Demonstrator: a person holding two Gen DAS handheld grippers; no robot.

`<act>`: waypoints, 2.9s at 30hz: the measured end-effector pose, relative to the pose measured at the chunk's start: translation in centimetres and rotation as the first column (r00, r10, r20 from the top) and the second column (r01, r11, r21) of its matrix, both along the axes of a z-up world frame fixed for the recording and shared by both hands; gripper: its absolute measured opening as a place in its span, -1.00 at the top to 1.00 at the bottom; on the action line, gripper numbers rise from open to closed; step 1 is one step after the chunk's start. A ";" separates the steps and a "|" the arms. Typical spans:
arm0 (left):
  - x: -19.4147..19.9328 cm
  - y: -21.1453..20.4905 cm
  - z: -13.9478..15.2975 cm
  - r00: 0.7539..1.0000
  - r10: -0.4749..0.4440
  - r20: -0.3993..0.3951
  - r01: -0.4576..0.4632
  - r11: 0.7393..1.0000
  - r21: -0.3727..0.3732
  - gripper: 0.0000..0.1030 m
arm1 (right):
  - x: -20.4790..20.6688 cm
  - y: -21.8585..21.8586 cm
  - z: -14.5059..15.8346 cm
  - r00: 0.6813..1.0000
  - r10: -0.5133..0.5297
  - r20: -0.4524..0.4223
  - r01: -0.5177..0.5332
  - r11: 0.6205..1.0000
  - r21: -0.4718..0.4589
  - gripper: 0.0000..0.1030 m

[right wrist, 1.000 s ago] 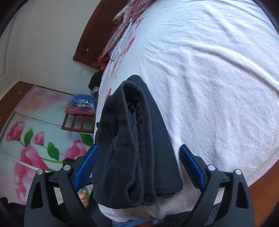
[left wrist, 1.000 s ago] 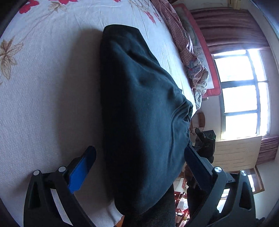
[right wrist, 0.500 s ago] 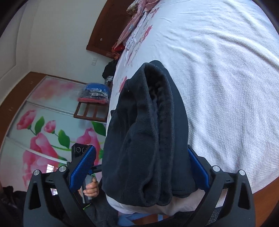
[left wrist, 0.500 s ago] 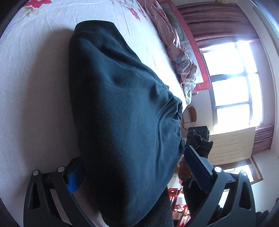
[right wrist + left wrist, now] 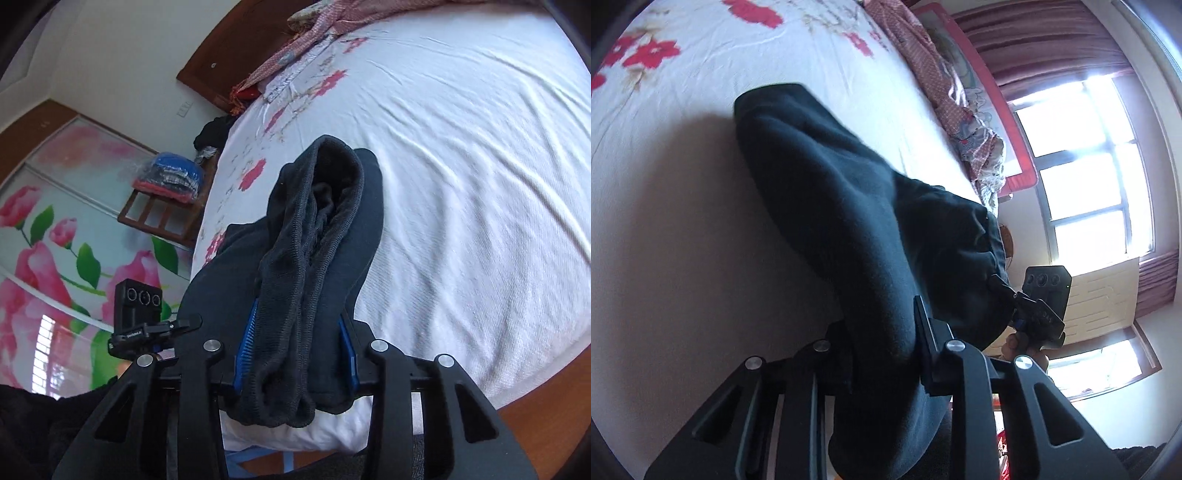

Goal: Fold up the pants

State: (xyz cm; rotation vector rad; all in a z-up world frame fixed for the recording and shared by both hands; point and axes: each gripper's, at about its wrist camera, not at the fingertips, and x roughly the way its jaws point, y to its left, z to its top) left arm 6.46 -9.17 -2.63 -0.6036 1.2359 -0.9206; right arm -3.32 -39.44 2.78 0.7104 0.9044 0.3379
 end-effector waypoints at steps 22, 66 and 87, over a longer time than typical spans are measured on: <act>9.5 16.1 -1.8 0.968 0.224 0.110 -0.249 0.892 0.378 -0.05 | 13.7 6.4 -8.0 0.994 -0.076 -0.074 0.085 0.988 0.126 -0.31; -2.9 7.8 3.4 0.858 0.014 0.514 -0.242 0.893 0.379 -0.83 | 28.3 19.8 2.6 0.958 0.279 -0.067 -0.279 0.960 0.004 -0.20; -3.2 7.0 2.2 0.880 -0.051 0.471 -0.213 0.846 0.489 -0.91 | 11.9 7.6 -2.7 0.997 -0.069 0.035 0.058 0.964 0.259 -0.25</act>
